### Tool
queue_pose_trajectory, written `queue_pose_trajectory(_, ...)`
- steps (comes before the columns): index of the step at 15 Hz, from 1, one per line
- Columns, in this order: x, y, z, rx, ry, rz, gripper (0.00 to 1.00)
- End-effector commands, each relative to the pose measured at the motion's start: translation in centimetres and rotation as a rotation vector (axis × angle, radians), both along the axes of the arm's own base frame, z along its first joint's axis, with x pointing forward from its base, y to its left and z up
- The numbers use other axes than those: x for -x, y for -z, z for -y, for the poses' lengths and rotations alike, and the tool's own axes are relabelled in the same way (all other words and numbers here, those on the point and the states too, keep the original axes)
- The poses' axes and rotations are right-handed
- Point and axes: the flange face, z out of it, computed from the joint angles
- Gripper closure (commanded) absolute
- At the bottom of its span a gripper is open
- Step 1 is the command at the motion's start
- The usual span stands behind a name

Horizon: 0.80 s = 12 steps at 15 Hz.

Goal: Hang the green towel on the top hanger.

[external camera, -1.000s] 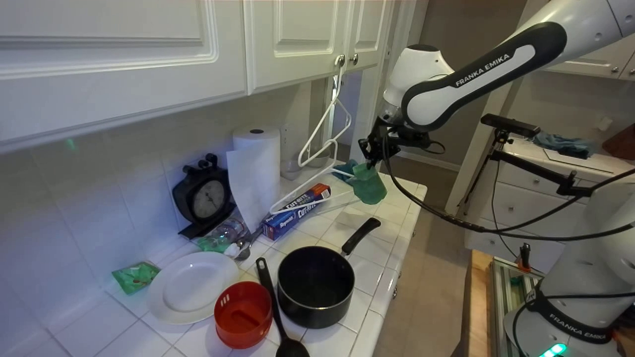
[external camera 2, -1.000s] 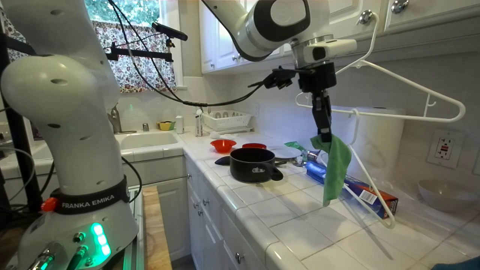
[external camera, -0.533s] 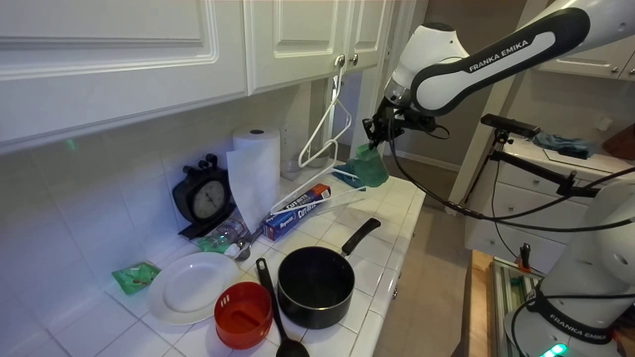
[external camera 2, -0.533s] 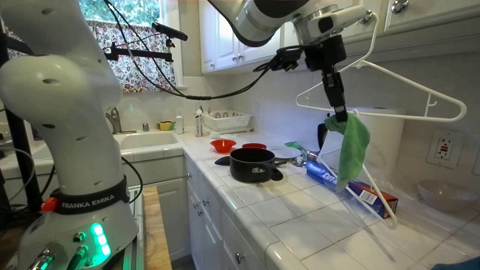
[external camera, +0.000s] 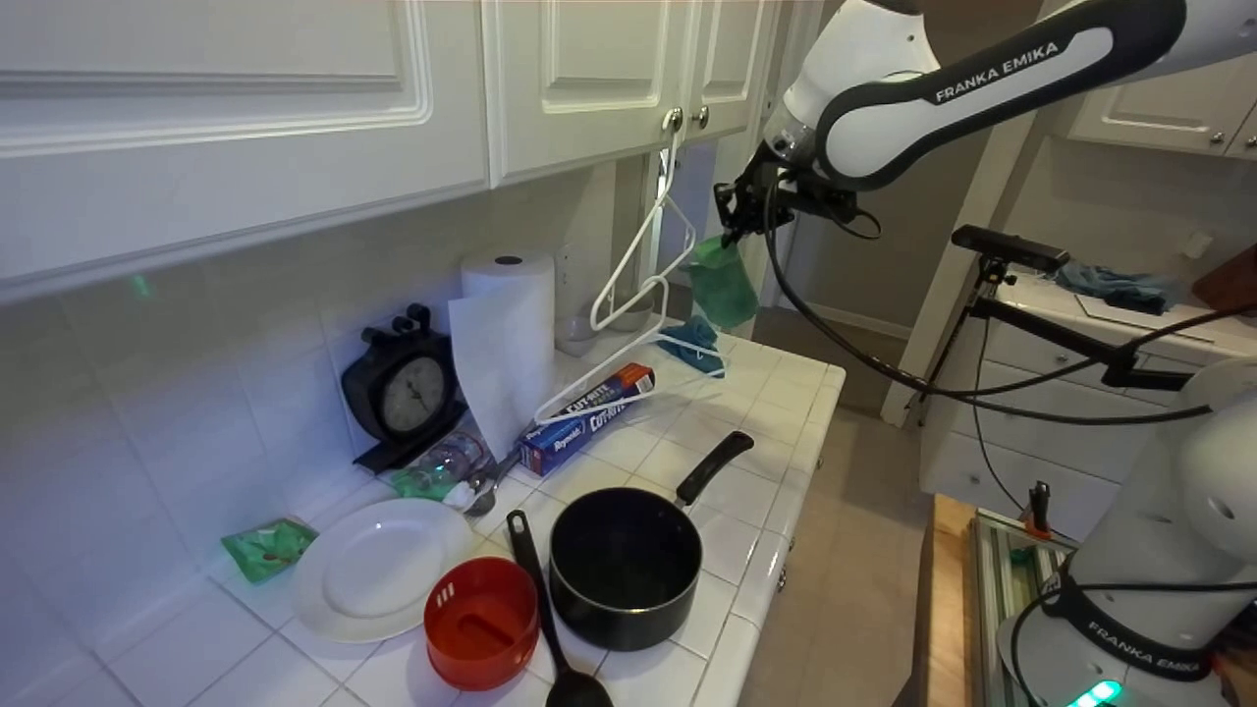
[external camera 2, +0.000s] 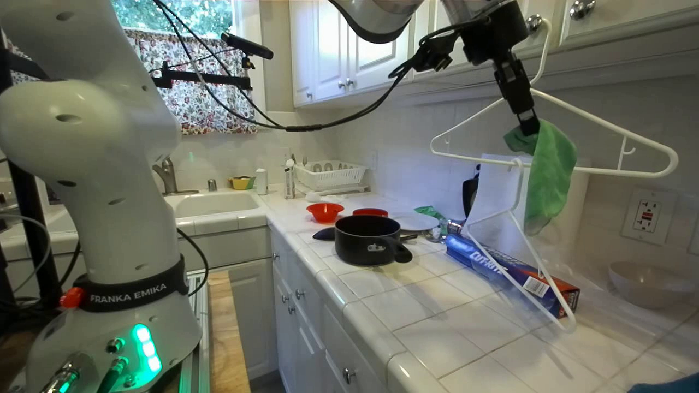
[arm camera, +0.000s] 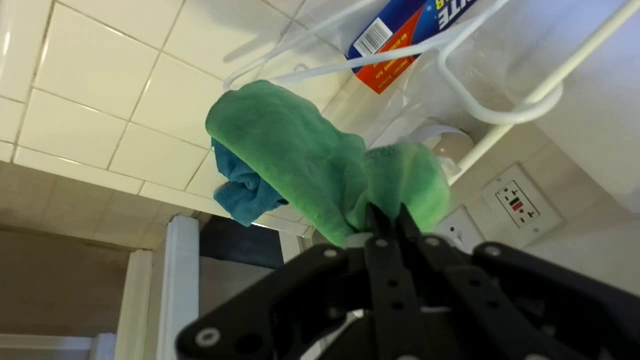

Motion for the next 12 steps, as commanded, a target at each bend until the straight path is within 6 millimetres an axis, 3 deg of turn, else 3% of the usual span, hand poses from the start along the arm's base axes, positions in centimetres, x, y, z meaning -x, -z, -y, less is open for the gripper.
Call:
queue_pose_trajectory(1, -1.2, -1.8, 0.0, 0.021, 0.011, 0.055, 0.95)
queue_pose_trajectory(6, -3.2, -2.4, -0.7, 0.038, -0.001, 0.086, 0.95)
queue_pose_trajectory(12, -5.7, -1.2, -1.3, 0.035, 0.0, 0.094, 0.95)
